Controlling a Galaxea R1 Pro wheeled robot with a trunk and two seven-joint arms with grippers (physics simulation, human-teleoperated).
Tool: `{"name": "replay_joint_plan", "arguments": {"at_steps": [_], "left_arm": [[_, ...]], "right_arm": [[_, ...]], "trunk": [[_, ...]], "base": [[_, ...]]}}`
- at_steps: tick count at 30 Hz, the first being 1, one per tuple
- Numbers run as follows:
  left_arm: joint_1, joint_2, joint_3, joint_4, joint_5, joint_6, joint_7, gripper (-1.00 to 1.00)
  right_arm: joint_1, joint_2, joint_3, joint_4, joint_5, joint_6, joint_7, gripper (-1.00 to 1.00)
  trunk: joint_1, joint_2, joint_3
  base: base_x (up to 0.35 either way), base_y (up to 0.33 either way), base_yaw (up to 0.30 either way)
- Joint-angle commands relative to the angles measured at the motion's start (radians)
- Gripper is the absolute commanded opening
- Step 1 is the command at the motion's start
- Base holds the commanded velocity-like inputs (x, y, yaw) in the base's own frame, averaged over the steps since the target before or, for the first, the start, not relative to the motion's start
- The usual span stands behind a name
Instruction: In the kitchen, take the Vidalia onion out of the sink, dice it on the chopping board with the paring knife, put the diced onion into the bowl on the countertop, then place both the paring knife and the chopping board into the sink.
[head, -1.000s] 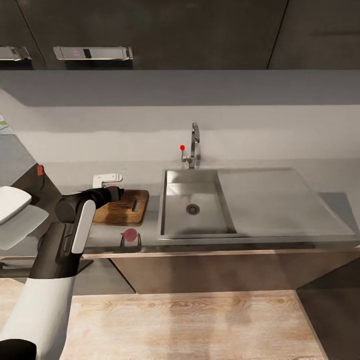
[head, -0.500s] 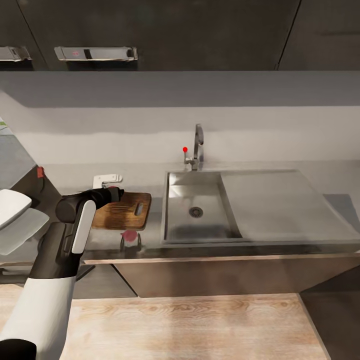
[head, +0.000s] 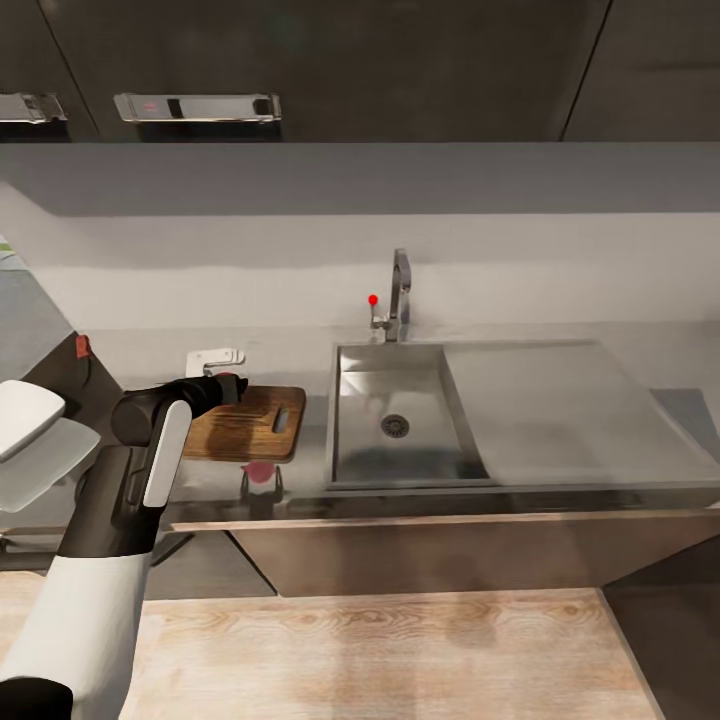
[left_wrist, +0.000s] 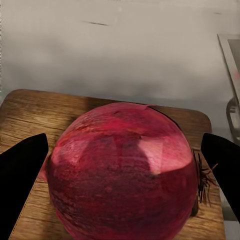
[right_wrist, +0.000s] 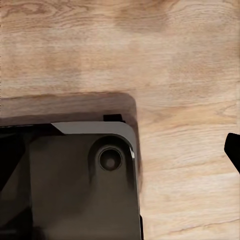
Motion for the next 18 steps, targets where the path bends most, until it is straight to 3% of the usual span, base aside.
{"name": "replay_joint_plan", "arguments": {"at_steps": [1,18], "left_arm": [[-0.001,0.001,-0.002,-0.001,0.01,0.003,0.01,-1.0],[-0.001,0.0,-0.003,0.001,0.01,0.003,0.01,-1.0]], "right_arm": [[-0.001,0.0,-0.007,0.001,0.011,-0.003,-0.006,1.0],[-0.001,-0.001,-0.008,0.001,0.009,-0.001,-0.006,1.0]], "trunk": [[0.001,-0.002,-0.002],[0.001,-0.002,-0.009]], "base": [[-0.005,0.083,0.0],[-0.002,0.037,0.0]]}}
